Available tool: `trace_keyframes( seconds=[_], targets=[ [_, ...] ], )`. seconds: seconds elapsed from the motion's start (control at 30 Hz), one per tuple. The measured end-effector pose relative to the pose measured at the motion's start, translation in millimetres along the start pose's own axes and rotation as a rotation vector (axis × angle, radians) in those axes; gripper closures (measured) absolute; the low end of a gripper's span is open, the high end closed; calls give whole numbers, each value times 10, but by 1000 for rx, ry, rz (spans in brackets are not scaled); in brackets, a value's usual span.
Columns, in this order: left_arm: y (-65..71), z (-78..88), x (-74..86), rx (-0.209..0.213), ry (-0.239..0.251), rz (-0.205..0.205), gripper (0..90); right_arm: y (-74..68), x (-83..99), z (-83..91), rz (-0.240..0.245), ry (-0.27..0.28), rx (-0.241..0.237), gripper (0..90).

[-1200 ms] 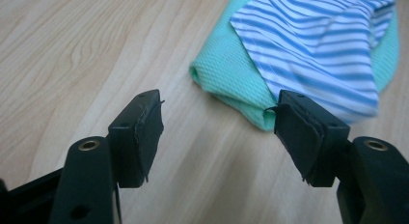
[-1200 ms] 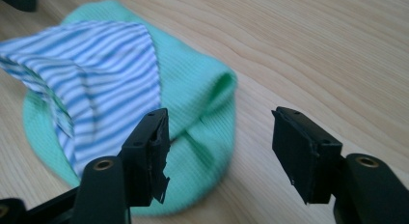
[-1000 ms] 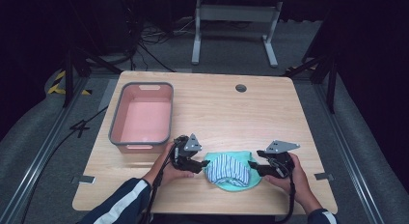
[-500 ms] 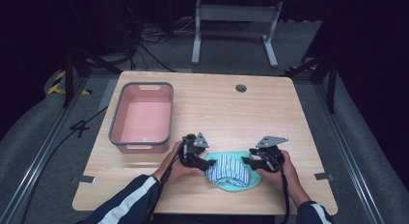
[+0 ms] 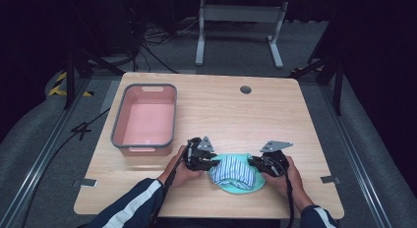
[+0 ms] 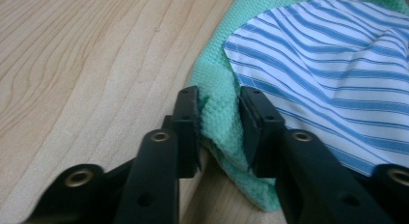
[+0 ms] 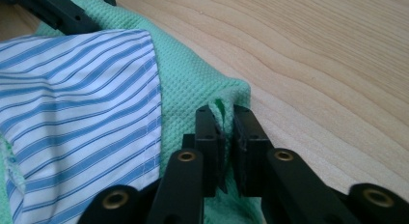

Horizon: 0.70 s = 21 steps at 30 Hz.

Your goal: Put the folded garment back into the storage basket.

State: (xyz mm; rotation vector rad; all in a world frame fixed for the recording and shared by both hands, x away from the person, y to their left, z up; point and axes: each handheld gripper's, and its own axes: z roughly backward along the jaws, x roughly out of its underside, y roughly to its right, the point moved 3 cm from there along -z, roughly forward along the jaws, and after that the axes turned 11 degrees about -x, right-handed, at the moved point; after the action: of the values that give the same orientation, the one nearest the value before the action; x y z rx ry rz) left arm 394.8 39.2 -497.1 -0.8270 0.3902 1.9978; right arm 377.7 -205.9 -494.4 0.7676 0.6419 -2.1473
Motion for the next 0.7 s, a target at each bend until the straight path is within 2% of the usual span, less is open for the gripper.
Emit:
trace_keyframes(
  seconds=[0.07,0.17,0.33,0.43,0.5,0.7],
  targets=[
    [4,7,-11,-10,-4,-15,767,-15,0,4,4,0,9,861],
    [2,12,-29,-28,1,-16,809,-17,1,22,7,5,9,868],
    [3,29,-53,-37,-7,-35,826,-27,-23,77,19,21,13,870],
    [-1,50,-84,-43,2,-34,829,-38,-54,136,15,49,15,871],
    [-4,79,-120,-52,8,-49,832,-54,-78,187,19,70,19,871],
    [-13,195,-233,-67,32,-55,833,-77,-143,274,27,96,22,872]
  ],
)
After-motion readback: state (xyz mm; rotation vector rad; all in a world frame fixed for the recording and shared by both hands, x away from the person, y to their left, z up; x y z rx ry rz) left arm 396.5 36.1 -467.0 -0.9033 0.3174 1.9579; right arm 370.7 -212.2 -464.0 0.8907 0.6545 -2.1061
